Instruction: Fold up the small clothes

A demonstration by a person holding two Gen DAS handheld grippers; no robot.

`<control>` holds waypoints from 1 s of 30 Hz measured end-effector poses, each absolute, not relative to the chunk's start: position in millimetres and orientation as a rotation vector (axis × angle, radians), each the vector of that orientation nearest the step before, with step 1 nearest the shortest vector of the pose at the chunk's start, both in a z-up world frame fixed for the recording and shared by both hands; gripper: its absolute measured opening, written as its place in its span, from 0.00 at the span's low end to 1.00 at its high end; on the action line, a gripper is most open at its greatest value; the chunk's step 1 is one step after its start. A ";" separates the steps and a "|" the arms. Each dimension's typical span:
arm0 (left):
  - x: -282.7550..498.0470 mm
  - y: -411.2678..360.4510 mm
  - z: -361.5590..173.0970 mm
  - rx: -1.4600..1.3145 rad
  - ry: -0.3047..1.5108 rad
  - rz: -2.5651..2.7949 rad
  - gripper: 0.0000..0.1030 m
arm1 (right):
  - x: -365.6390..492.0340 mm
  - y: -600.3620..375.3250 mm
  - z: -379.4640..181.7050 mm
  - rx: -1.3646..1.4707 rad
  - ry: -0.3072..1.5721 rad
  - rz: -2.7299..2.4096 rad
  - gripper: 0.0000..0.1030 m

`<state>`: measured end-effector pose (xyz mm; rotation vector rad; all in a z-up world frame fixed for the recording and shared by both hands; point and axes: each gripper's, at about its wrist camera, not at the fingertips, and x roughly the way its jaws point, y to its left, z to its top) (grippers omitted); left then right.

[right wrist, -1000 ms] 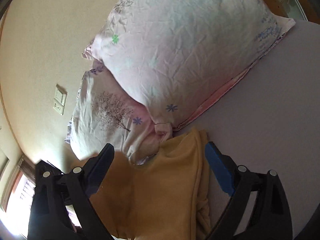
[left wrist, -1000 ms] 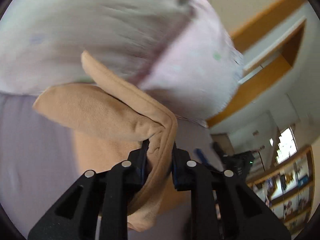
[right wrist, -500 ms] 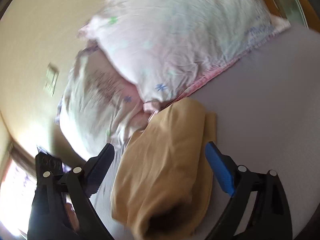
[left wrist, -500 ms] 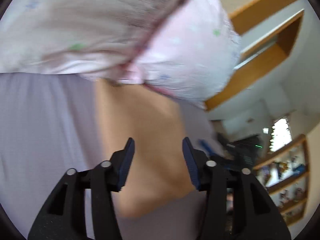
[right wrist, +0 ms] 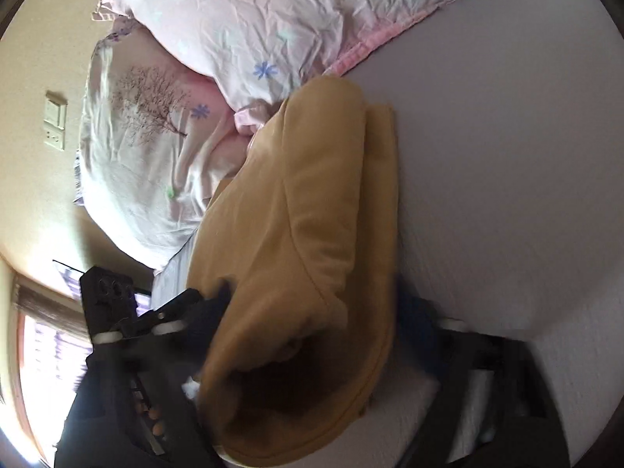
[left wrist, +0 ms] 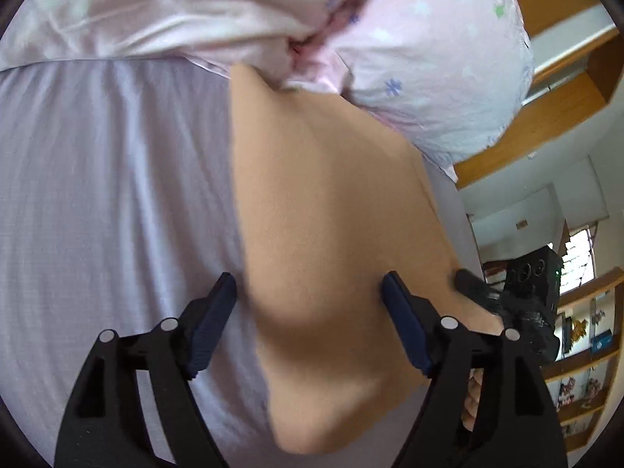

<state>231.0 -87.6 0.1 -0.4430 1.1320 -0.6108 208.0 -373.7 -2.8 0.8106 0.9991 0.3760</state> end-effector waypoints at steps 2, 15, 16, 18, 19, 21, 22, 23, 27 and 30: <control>231.6 -94.5 -3.2 -0.423 1.129 -0.606 0.47 | 205.4 -369.7 -8.8 0.815 0.999 0.392 0.39; 154.6 49.6 37.7 -0.322 0.941 -0.496 0.34 | 185.5 -250.1 18.8 0.490 1.025 0.530 0.44; 146.7 58.9 42.8 -0.307 0.911 -0.469 0.34 | 180.2 -257.1 33.0 0.480 0.941 0.473 0.44; 129.6 65.5 58.8 -0.290 0.835 -0.469 0.40 | 172.1 -267.1 60.5 0.511 0.795 0.463 0.44; 123.5 61.9 65.8 -0.297 0.809 -0.500 0.49 | 173.2 -266.4 65.9 0.552 0.786 0.514 0.46; 120.3 42.8 71.8 -0.296 0.792 -0.557 0.63 | 180.7 -255.5 68.3 0.611 0.815 0.608 0.63; 119.2 32.7 71.6 -0.291 0.801 -0.590 0.68 | 189.3 -244.0 64.1 0.630 0.857 0.627 0.74; 119.4 22.8 69.3 -0.283 0.818 -0.613 0.70 | 196.9 -236.0 56.3 0.635 0.904 0.626 0.75; 138.2 -14.7 33.8 -0.214 0.964 -0.584 0.81 | 227.0 -234.3 17.1 0.728 1.034 0.549 0.74; 136.5 -25.9 31.4 -0.127 0.965 -0.533 0.82 | 207.6 -243.7 29.9 0.725 1.014 0.529 0.76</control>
